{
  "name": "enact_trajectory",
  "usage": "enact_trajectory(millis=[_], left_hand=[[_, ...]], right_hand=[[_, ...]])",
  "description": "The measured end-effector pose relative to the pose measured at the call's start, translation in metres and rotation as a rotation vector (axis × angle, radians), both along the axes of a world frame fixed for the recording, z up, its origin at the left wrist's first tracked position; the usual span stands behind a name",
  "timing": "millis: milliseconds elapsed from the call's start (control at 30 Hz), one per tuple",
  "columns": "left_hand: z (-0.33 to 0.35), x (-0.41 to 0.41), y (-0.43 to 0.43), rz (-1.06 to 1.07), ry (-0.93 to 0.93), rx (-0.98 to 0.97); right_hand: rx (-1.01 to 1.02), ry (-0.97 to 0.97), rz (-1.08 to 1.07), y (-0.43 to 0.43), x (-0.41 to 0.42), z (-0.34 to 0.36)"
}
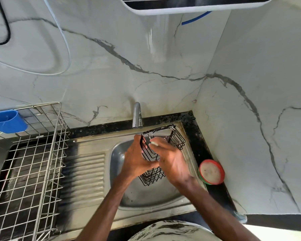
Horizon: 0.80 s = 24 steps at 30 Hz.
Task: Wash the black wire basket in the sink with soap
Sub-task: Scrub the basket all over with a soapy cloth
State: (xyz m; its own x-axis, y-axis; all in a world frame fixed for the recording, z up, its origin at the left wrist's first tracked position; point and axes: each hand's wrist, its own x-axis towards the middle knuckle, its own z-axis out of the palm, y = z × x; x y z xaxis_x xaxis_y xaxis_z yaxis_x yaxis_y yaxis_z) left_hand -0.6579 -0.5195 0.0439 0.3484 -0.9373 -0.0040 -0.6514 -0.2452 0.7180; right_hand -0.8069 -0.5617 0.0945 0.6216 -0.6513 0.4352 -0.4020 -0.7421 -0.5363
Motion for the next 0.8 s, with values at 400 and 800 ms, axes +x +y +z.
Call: enact_trajectory(millis=[400, 800], left_hand=[[0.009, 0.002, 0.010, 0.033, 0.022, 0.027], [0.015, 0.007, 0.015, 0.061, 0.010, 0.098]], right_hand=[[0.058, -0.034, -0.154, -0.032, -0.026, -0.035], [0.138, -0.017, -0.167, -0.054, -0.041, -0.055]])
